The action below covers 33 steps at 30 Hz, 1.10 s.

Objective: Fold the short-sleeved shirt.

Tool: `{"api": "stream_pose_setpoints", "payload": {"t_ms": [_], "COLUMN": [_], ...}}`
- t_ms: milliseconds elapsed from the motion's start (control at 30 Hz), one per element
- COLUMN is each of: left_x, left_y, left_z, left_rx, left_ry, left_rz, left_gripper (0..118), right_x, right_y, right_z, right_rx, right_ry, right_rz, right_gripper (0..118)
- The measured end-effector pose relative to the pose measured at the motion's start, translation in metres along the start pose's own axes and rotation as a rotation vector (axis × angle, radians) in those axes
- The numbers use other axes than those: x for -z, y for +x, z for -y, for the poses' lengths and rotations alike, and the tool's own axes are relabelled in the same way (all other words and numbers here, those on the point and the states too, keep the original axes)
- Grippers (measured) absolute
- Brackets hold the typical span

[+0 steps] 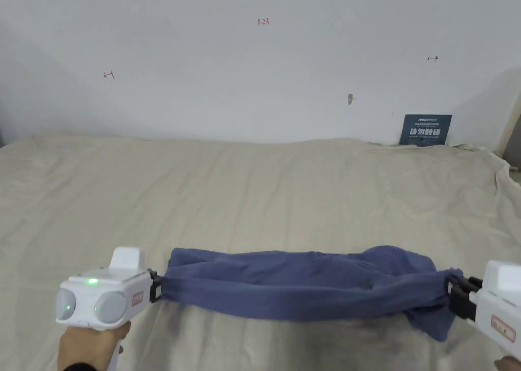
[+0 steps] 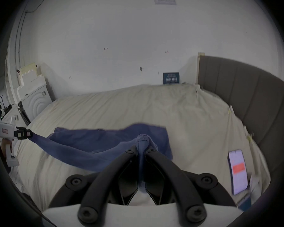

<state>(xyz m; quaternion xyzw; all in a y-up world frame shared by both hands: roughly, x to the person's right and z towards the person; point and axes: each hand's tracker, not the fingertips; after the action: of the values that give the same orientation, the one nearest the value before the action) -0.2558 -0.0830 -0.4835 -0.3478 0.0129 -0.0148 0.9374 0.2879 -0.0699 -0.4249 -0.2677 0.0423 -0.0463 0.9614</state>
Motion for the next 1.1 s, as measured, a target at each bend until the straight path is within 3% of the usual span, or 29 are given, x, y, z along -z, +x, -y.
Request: {"api": "stream_pose_setpoints", "payload": {"t_ms": [267,633,900,1100], "left_x": [-0.067,-0.122,-0.143,-0.12], "left_y": [-0.014,-0.037,-0.03,-0.031], "left_z": [0.097,0.173,0.195,0.218], "left_rx": [-0.06,-0.095,-0.068,-0.068], "left_ry": [-0.076,-0.116,-0.124,-0.181], "left_rz": [0.007,-0.016,-0.028,-0.04], "left_gripper": [2,2,3,3], "right_x": [-0.079,-0.151,-0.167,-0.148], "right_y": [-0.004,-0.001,0.001,0.009], "right_z": [0.092,0.154,0.18,0.206], "right_rx": [0.096,0.098,0.089,0.147], "right_ry": [-0.08,-0.114,-0.145,-0.235], "right_rz": [-0.02,-0.027,-0.033,0.005], "right_gripper": [3,3,3,3]}}
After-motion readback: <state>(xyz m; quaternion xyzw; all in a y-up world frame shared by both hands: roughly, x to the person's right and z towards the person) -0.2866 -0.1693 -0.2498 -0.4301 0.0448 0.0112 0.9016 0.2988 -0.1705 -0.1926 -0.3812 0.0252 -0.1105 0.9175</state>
